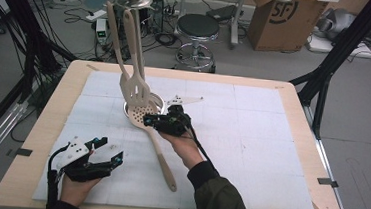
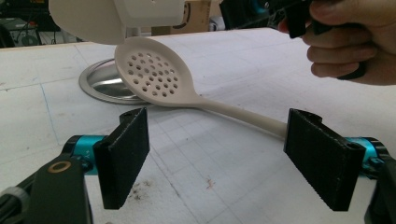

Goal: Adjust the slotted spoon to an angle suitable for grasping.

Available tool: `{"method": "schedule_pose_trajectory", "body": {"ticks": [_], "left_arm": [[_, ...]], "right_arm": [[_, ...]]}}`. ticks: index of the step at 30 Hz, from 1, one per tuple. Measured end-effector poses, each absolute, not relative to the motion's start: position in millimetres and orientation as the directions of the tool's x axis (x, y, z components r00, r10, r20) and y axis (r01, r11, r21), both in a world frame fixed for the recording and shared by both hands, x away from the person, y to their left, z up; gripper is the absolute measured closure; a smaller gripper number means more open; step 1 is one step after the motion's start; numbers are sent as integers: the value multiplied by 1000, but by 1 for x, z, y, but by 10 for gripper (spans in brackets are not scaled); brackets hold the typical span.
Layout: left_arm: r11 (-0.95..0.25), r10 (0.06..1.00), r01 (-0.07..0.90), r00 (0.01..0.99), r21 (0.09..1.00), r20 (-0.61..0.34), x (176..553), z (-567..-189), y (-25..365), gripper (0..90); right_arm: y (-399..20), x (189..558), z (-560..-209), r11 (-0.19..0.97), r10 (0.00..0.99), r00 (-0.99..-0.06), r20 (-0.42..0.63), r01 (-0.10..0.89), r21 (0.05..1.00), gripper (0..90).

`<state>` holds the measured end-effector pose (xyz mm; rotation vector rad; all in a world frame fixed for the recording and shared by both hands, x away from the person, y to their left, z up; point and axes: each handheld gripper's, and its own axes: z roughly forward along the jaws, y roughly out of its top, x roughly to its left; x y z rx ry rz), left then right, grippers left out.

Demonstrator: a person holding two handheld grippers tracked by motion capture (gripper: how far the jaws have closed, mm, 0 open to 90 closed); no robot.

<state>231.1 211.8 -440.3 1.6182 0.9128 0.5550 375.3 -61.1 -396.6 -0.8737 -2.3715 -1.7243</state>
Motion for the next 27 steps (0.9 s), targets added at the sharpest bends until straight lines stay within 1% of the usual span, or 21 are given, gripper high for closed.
{"method": "schedule_pose_trajectory", "body": {"ticks": [5, 11, 15, 20, 27], "left_arm": [[-60, 802, 271, 586, 961, -115, 232, -441, 212, 229], [-57, 804, 271, 583, 961, -117, 232, -441, 213, 229], [-61, 801, 275, 587, 960, -117, 232, -442, 212, 229], [-62, 800, 275, 588, 959, -117, 232, -442, 212, 229], [-63, 799, 275, 590, 959, -117, 232, -442, 211, 229]], "right_arm": [[-56, 378, -408, 228, 387, -818, 426, 533, 815, 853], [-54, 382, -419, 250, 384, -802, 458, 568, 784, 892], [-53, 383, -427, 250, 377, -792, 481, 587, 770, 892], [-49, 386, -438, 293, 399, -781, 480, 604, 741, 892], [-47, 389, -448, 311, 429, -757, 493, 636, 706, 892]]}}
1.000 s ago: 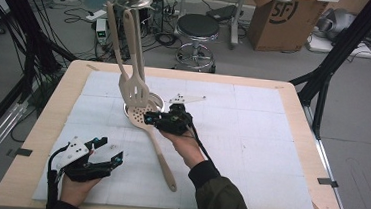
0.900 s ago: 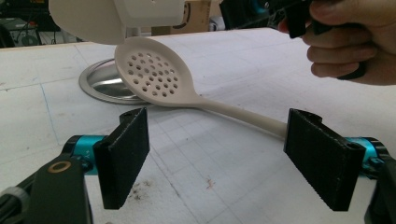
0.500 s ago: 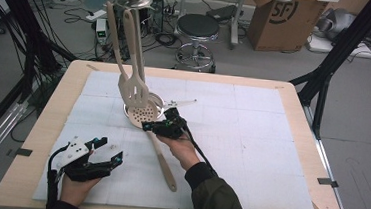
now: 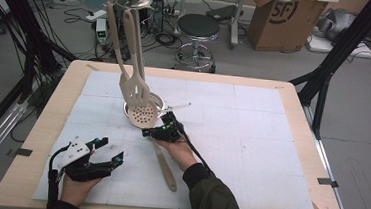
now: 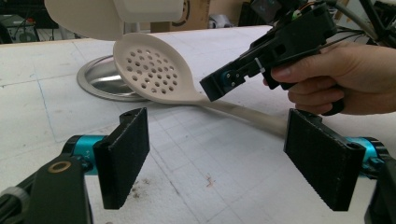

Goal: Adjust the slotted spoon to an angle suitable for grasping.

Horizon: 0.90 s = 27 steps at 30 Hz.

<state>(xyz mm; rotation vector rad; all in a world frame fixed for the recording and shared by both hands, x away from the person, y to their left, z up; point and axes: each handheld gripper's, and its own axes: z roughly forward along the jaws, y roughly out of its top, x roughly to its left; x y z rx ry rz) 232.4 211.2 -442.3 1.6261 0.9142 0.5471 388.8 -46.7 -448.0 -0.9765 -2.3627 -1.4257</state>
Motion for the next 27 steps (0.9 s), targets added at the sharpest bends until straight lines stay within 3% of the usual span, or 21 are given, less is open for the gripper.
{"method": "schedule_pose_trajectory", "body": {"ticks": [12, 27], "left_arm": [[-65, 798, 277, 591, 959, -117, 233, -443, 210, 229], [-64, 799, 277, 590, 959, -117, 232, -443, 211, 229]], "right_arm": [[-40, 388, -454, 367, 460, -759, 460, 635, 680, 892], [-30, 381, -450, 469, 554, -786, 274, 567, 678, 900]]}}
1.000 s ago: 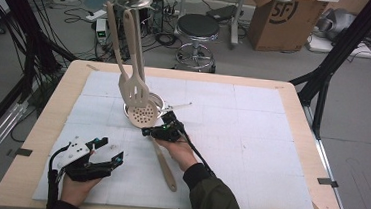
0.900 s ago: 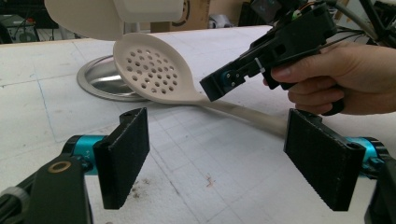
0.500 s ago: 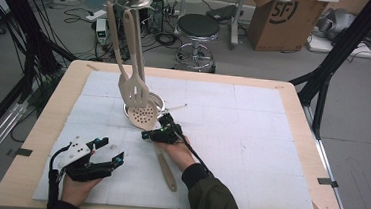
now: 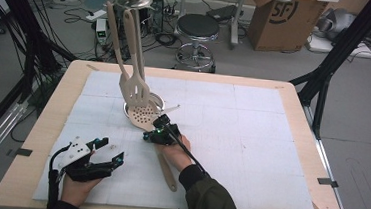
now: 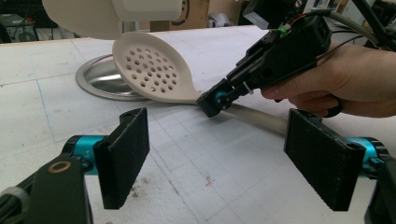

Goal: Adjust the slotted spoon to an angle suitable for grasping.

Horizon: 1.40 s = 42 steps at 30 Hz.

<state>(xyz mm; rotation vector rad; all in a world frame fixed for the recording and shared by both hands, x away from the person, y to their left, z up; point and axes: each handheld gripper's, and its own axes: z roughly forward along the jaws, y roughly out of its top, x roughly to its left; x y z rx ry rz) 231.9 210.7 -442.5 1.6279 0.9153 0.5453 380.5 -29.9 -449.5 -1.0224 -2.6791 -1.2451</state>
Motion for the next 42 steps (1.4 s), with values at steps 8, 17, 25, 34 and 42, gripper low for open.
{"method": "schedule_pose_trajectory", "body": {"ticks": [8, 17, 25, 34, 42], "left_arm": [[-58, 804, 272, 583, 961, -116, 229, -442, 214, 229], [-60, 805, 271, 582, 961, -114, 228, -442, 214, 229], [-66, 803, 273, 586, 960, -112, 228, -442, 212, 229], [-70, 804, 273, 585, 959, -108, 228, -442, 212, 229], [-73, 800, 276, 591, 958, -109, 229, -443, 210, 229]], "right_arm": [[-30, 377, -447, 469, 619, -755, 217, 577, 669, 900], [-48, 383, -450, 372, 663, -689, 292, 642, 670, 900], [-82, 392, -454, 202, 727, -572, 379, 706, 678, 900], [-106, 396, -453, 155, 771, -515, 375, 723, 673, 900], [-128, 400, -451, 132, 807, -467, 360, 738, 662, 900]]}}
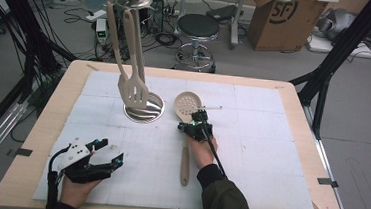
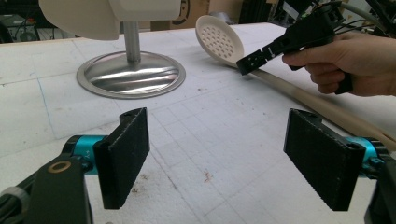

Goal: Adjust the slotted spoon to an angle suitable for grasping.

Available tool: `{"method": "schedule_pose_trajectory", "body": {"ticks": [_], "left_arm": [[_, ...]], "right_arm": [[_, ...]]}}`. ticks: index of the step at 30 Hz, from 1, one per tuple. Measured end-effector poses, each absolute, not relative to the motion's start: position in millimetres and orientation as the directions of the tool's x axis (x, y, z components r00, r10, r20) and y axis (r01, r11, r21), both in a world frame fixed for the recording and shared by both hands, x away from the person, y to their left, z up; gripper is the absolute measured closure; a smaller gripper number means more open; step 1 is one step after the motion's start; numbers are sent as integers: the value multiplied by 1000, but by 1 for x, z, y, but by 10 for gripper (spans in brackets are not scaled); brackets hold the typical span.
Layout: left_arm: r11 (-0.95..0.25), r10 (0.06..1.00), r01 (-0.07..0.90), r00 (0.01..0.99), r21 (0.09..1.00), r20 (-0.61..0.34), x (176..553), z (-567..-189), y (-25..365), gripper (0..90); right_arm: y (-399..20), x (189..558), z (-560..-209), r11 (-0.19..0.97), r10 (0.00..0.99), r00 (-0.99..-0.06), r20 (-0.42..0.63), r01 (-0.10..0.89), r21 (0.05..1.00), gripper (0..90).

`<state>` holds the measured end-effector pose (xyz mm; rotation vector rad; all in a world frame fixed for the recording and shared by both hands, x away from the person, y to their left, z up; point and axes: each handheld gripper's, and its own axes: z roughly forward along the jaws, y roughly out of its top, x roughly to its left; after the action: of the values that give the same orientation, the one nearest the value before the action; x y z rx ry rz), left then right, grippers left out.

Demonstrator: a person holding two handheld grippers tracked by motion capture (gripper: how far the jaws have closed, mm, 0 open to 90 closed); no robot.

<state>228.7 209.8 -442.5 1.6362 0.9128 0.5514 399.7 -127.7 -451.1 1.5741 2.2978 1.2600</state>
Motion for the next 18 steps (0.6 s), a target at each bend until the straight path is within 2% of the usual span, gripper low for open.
{"method": "schedule_pose_trajectory", "body": {"ticks": [18], "left_arm": [[-80, 796, 273, 596, 959, -103, 229, -442, 208, 229]], "right_arm": [[-171, 396, -452, 50, 818, -409, 404, 751, 658, 900]]}}
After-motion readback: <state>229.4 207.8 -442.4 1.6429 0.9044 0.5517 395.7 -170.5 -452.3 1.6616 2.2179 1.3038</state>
